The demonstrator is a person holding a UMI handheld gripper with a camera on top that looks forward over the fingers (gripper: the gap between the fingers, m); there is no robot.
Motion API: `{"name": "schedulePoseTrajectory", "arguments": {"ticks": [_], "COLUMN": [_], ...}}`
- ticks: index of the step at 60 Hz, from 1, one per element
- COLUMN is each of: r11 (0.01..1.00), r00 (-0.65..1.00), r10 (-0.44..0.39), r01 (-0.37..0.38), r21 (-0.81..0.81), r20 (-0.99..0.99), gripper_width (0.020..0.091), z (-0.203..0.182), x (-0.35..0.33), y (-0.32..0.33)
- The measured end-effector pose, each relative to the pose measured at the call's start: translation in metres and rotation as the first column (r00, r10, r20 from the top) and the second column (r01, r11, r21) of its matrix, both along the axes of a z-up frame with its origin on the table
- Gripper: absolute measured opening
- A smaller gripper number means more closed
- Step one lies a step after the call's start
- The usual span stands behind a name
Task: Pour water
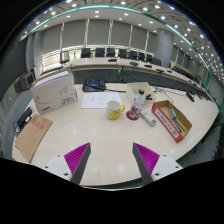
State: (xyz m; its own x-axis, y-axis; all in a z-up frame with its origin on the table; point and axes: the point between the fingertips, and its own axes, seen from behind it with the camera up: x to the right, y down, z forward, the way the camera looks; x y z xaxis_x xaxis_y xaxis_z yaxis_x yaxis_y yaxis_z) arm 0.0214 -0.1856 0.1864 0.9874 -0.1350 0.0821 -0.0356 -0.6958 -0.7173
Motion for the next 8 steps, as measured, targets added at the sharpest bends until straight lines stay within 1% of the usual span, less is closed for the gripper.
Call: {"name": "schedulePoseTrajectory", "arguments": {"ticks": [8], "r11": [0.999], "r00": [1.000], "r10": [0.018], "r01": [-0.017], "r21": [0.027], "r20": [-0.015], "gripper_width": [0.0864], "z": [0.0099], "x": [-0.0056], "y": [0.0057]}}
